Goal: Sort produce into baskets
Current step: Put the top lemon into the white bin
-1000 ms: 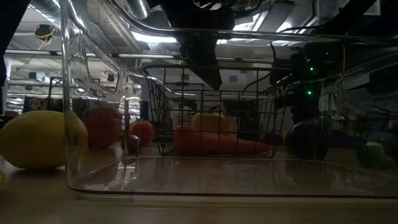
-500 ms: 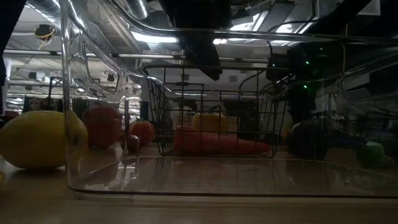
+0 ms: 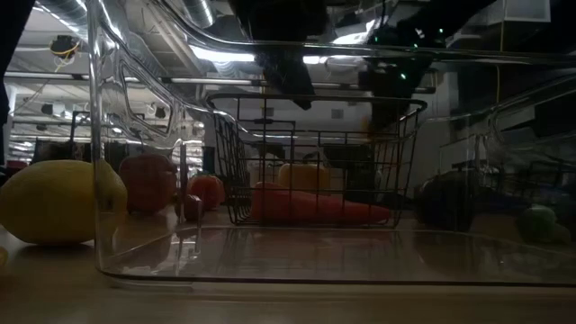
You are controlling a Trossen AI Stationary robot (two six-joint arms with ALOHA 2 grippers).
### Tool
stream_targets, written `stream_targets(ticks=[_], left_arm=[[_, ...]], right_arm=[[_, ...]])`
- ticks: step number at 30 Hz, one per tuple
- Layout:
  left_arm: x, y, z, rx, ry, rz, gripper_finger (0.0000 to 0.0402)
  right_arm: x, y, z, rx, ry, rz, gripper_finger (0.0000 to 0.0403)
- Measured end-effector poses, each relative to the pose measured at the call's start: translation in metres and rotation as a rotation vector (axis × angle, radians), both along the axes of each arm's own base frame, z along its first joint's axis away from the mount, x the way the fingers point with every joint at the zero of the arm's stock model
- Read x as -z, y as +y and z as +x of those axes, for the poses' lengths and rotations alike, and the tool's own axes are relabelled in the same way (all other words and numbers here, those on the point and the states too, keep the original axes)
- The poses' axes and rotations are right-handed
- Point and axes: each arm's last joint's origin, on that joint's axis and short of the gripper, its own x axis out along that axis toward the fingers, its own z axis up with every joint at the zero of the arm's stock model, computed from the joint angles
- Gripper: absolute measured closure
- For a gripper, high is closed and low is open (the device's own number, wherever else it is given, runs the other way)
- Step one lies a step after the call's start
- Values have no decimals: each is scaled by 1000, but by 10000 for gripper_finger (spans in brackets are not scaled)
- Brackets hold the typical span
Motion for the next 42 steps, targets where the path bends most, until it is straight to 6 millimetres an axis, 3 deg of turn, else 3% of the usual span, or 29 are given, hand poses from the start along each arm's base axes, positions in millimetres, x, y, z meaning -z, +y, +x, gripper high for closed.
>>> stream_targets(ticks=[4, 9, 15, 27, 33, 42], left_arm=[[-5, 2, -2, -4, -11, 1, 176], [-14, 2, -7, -5, -43, 3, 176], [-21, 1, -11, -4, -57, 5, 176], [-25, 1, -13, -2, -65, 7, 177], [-25, 1, -13, -2, -66, 7, 177], [-25, 1, -13, 1, -67, 9, 176]], right_arm=[[-19, -7, 10, 0, -130, -100, 138], [-26, -15, 20, -5, -250, -176, 138], [-7, -24, 36, -8, -295, -106, 138], [49, -28, 66, -13, -204, 21, 138], [62, -25, 76, -35, -195, 24, 138], [64, -26, 80, -38, -210, 13, 138]])
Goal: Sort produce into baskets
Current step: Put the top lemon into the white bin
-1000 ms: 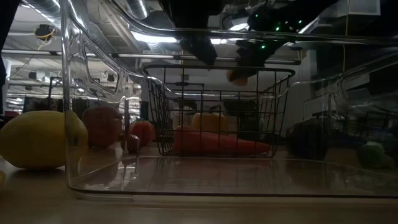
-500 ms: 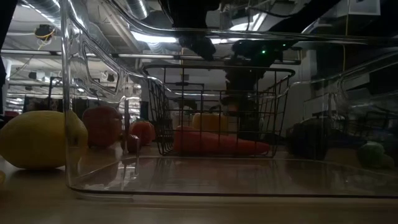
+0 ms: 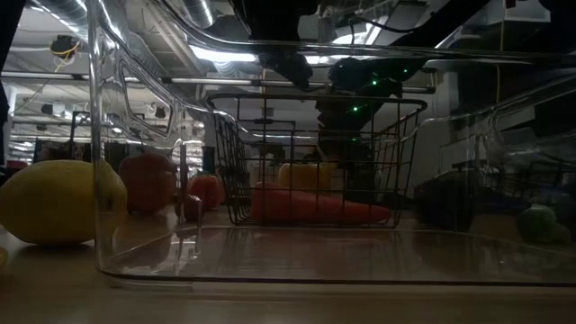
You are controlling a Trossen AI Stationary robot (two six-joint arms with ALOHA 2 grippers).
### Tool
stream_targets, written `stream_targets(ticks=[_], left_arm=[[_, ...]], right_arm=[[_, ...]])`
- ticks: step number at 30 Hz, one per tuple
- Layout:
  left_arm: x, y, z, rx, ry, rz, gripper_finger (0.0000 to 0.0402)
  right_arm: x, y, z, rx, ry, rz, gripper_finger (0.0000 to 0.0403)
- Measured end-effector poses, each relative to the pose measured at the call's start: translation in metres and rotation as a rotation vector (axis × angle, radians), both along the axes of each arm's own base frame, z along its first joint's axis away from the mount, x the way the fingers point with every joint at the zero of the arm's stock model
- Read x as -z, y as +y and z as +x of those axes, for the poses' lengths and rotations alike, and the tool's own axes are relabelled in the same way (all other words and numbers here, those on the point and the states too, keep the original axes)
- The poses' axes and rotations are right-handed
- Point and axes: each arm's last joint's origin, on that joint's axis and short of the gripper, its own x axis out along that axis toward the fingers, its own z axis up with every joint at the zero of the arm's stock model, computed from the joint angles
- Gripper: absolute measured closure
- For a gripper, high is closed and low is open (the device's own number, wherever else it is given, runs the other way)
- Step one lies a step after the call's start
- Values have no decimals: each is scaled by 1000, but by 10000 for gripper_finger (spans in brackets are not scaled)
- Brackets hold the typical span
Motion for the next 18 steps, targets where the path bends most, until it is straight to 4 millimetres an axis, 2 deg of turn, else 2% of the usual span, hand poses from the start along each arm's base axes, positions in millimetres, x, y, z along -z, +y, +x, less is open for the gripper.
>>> stream_targets(ticks=[9, 18], left_arm=[[0, 0, 0, 0, 0, 1, 176], [0, 0, 0, 0, 0, 1, 176]], right_arm=[[0, -1, 0, 18, 8, -11, 137], [0, -1, 0, 23, 10, -15, 98]])
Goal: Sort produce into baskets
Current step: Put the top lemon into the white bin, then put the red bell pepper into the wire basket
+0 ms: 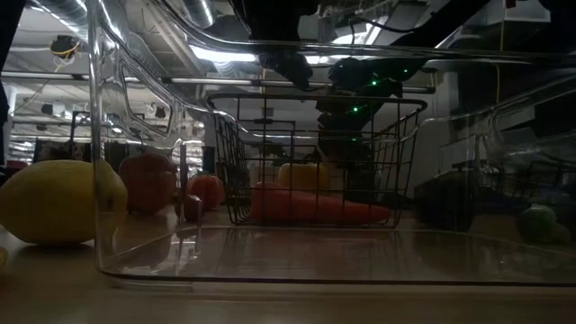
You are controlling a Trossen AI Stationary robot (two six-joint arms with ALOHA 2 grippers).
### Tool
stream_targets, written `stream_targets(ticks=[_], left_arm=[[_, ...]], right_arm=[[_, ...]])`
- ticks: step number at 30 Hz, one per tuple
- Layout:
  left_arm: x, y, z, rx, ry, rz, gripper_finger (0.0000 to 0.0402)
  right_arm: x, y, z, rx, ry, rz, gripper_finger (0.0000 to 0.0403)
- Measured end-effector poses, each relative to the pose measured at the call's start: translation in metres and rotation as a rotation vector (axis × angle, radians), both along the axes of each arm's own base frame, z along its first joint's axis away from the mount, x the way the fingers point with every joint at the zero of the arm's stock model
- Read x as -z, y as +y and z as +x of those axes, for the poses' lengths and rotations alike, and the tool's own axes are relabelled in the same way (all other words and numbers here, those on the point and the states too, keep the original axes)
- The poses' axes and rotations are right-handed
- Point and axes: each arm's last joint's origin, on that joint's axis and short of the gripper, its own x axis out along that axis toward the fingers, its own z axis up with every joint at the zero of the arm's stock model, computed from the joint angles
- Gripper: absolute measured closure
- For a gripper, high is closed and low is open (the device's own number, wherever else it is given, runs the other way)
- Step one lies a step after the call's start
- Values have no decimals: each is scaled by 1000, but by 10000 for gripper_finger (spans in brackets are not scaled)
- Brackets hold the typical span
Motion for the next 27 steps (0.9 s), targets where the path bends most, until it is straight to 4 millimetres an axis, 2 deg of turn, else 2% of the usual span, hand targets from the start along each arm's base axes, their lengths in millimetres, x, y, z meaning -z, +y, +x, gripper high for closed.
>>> stream_targets(ticks=[14, 27], left_arm=[[-2, 1, -1, -2, -1, 0, 176], [-25, 19, -33, -74, 38, -10, 176]], right_arm=[[0, 0, 0, 1, 1, -1, 93], [0, 0, 0, -1, 2, -2, 93]])
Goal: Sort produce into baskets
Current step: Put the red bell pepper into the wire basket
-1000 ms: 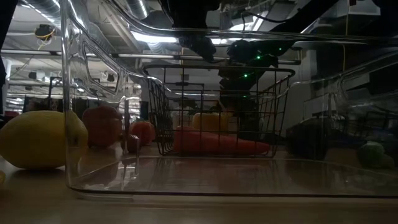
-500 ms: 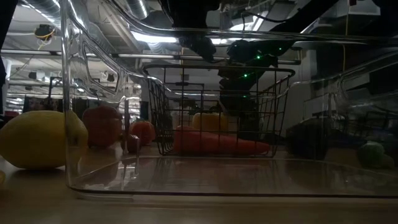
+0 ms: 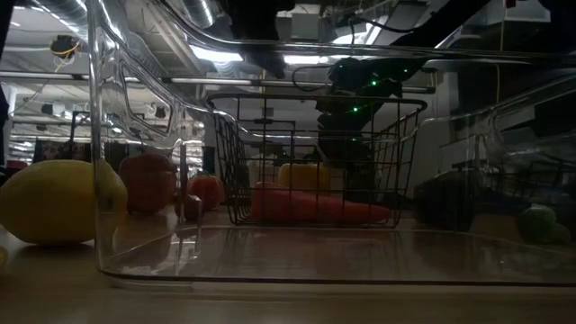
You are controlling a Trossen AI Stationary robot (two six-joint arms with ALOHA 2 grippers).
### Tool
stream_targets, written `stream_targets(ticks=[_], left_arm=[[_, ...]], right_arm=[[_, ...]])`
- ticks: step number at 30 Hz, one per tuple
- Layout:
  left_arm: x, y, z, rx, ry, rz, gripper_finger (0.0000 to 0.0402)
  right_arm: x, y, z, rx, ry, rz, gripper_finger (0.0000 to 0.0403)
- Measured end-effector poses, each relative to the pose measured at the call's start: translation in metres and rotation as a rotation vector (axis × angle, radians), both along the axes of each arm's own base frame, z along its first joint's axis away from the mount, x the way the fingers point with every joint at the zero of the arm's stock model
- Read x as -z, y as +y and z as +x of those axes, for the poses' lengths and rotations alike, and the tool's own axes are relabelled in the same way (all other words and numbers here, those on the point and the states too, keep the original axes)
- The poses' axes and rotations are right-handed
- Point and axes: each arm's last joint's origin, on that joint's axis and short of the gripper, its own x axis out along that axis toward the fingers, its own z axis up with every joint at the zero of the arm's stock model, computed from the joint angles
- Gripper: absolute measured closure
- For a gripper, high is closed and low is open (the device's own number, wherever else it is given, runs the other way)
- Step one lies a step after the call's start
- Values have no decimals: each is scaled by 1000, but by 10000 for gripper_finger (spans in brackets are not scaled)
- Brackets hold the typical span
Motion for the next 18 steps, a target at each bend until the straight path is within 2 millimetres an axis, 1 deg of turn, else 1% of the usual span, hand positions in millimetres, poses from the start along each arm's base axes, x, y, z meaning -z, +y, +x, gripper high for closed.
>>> stream_targets(ticks=[6, 10, 13, 18], left_arm=[[2, -1, -7, 1, 61, -9, 176], [5, -3, -14, -19, 139, -32, 176], [8, -4, -19, -62, 194, -63, 176], [10, -4, -25, -194, 239, -135, 176]], right_arm=[[0, 0, 0, -1, -1, 0, 93], [0, 0, 0, -2, -2, 0, 93], [0, 0, 0, -2, -2, 0, 93], [0, 0, 0, -2, -2, 1, 93]])
